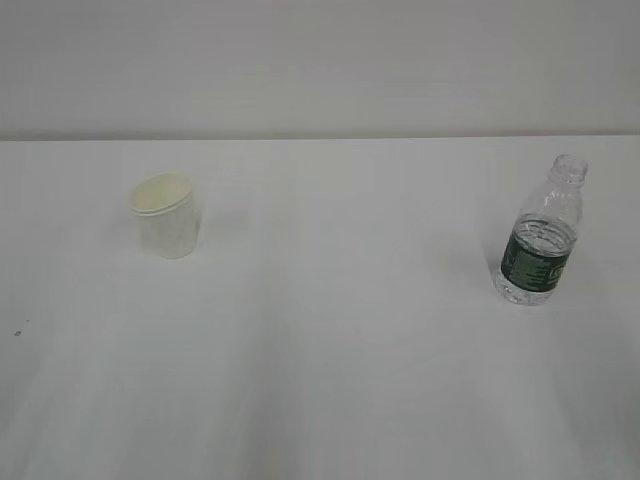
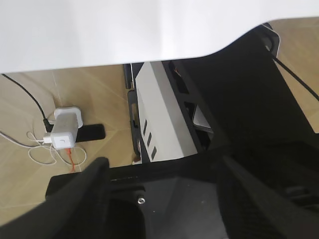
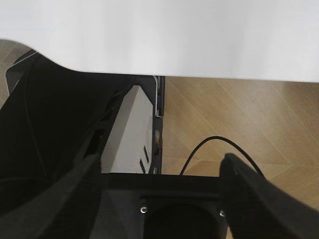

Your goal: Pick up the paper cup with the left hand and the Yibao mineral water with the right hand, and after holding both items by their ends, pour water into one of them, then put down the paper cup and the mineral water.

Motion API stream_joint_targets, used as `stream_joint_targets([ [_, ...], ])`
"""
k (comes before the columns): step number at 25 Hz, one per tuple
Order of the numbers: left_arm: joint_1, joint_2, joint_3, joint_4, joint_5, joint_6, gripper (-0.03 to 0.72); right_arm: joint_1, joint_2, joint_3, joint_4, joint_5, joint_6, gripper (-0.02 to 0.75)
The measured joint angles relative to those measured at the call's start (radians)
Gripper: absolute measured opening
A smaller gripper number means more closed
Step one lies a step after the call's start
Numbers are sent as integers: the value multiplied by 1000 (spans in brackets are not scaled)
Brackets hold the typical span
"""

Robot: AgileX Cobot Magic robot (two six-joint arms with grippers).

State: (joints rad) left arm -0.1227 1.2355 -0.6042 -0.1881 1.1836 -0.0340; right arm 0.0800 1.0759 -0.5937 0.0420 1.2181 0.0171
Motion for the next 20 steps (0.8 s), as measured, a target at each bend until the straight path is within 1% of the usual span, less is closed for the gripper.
stream_joint_targets([
  [8, 0, 60, 0, 0, -40, 0, 477, 0, 58, 0, 24, -46, -17, 552],
  [13, 0, 63, 0, 2, -130, 0, 477, 0, 76, 0, 29, -113, -22, 552],
  [20, 0, 63, 0, 2, -286, 0, 449, 0, 76, 0, 29, -234, -29, 552],
])
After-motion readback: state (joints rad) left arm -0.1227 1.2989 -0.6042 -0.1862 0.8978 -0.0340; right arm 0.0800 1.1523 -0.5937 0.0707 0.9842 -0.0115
